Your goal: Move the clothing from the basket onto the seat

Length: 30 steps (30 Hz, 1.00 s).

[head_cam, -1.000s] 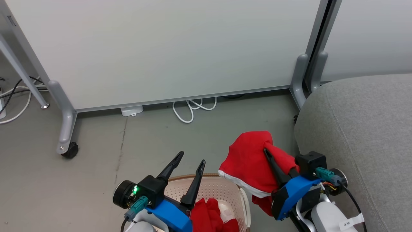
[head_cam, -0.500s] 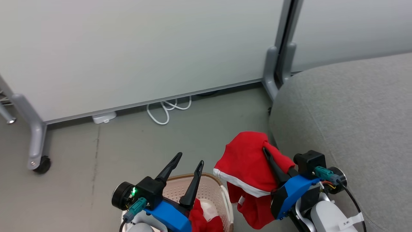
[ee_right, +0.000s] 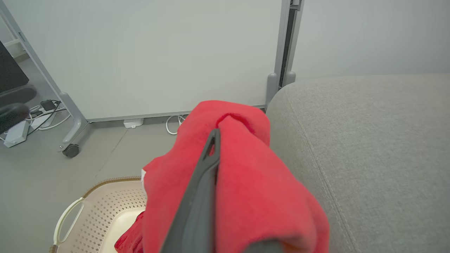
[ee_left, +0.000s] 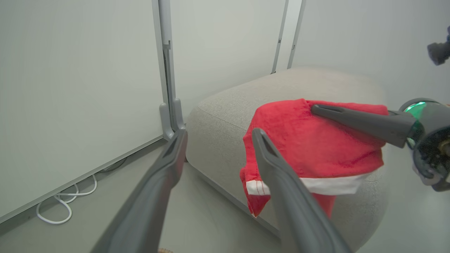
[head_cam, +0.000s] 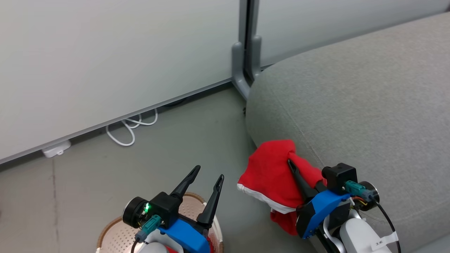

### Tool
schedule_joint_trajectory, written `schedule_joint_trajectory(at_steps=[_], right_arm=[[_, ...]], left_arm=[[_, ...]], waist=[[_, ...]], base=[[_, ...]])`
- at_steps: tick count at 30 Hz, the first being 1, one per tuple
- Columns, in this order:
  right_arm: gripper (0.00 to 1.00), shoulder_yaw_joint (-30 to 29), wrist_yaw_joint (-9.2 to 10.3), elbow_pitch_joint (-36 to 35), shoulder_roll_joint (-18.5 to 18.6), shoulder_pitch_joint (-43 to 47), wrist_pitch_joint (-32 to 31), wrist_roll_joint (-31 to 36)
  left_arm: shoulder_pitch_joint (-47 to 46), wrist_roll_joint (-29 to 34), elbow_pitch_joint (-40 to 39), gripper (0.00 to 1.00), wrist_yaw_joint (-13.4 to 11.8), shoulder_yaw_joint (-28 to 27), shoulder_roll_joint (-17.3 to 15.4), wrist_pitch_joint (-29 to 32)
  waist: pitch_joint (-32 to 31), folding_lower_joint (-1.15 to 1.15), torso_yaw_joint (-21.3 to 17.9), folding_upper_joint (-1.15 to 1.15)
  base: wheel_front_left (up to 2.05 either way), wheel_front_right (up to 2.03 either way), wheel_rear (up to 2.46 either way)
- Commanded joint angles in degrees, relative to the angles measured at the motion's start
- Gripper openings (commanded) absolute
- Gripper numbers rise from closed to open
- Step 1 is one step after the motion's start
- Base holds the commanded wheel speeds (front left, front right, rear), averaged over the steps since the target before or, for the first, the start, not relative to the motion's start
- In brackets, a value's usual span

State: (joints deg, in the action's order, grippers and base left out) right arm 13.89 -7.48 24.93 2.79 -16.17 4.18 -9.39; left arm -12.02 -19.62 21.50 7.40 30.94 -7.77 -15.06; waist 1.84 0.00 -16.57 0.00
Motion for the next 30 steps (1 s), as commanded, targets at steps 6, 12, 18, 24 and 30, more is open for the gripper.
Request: schedule_joint_trajectory(at_steps=[6,12,18,24,30], right_arm=[[0.00,-0.04,-0.03,0.25,0.18,-0.25,0.62,-0.59],[0.00,0.12,-0.03,0.41,0.17,-0.14,0.96,-0.92],[0.00,0.23,-0.03,0.55,0.18,0.14,0.89,-1.11],[0.00,-0.15,-0.03,0.48,0.18,0.46,0.84,-0.89],[0.00,-1.14,-0.03,0.13,0.21,-0.49,0.59,-0.91]], left_arm=[[-1.02,0.48,-0.05,1.00,0.12,0.13,-0.36,-0.17],[-1.12,0.28,0.12,1.00,0.12,0.28,-0.44,-0.16],[-1.07,0.28,0.19,1.00,0.12,0.29,-0.24,-0.17],[-1.06,0.23,0.40,1.00,0.12,0.64,-0.01,-0.17],[-1.40,0.14,0.35,1.00,0.12,1.11,-0.31,-0.17]], waist=[[0.85,0.00,-5.79,0.00],[0.85,0.00,-9.14,0.00],[0.69,0.00,-10.89,0.00],[0.62,0.00,-11.18,0.00],[1.18,0.00,-10.43,0.00]], base=[[0.00,0.00,0.00],[0.00,0.00,0.00],[0.00,0.00,0.00],[0.00,0.00,0.00],[0.00,0.00,0.00]])
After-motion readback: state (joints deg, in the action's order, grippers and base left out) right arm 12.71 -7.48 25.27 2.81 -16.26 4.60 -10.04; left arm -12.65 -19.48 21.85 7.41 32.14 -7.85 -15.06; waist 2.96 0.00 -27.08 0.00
